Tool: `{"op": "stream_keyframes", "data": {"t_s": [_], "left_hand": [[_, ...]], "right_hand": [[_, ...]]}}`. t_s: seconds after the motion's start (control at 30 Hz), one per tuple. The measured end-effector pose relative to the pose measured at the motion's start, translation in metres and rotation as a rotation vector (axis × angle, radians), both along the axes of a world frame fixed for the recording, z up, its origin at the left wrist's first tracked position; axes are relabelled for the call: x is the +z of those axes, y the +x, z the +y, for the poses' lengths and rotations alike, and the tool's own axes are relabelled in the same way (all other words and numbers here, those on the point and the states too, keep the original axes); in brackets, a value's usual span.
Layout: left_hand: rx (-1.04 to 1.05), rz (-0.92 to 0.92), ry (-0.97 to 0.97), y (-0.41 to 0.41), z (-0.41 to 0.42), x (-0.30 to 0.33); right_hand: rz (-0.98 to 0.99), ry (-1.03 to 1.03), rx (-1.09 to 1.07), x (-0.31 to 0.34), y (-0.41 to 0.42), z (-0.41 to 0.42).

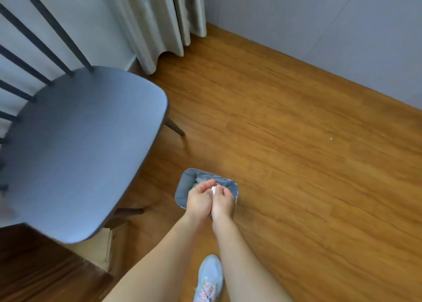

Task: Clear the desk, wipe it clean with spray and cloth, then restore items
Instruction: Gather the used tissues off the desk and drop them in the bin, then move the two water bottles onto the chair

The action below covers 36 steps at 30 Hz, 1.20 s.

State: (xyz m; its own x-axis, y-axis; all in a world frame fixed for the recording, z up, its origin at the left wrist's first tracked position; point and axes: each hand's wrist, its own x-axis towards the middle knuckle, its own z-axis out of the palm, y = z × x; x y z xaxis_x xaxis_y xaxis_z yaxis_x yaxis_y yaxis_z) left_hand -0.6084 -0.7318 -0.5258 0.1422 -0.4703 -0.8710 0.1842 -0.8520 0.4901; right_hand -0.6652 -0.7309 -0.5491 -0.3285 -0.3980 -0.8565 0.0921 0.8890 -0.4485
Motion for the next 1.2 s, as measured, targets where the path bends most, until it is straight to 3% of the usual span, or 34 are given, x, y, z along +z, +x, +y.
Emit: {"op": "stream_keyframes", "data": {"t_s": [0.1,0.23,0.33,0.4,0.8,1.2], "left_hand": [[-0.171,-0.105,-0.023,0.004,-0.006,-0.024],[-0.757,-0.406,-0.091,0.020,-0.013,-0.040],[-1.049,-0.494,-0.039,0.032,-0.015,-0.038],[-1.137,-0.499,-0.008,0.036,-0.017,-0.032],[-1.270,-0.602,-0.062,0.056,-0.036,0.077],[-1.250,-0.743,-0.128,0.143,-0.016,0.302]], "right_hand": [[-0.005,0.038,0.121,-0.019,-0.005,-0.006],[0.082,0.063,0.444,-0.031,-0.017,-0.015],[0.144,0.118,0.645,-0.031,-0.019,-0.017],[0.155,0.137,0.718,-0.025,-0.018,-0.016],[0.246,0.122,0.895,0.079,-0.015,-0.026],[0.390,-0.011,1.127,0.307,0.060,-0.020]]}}
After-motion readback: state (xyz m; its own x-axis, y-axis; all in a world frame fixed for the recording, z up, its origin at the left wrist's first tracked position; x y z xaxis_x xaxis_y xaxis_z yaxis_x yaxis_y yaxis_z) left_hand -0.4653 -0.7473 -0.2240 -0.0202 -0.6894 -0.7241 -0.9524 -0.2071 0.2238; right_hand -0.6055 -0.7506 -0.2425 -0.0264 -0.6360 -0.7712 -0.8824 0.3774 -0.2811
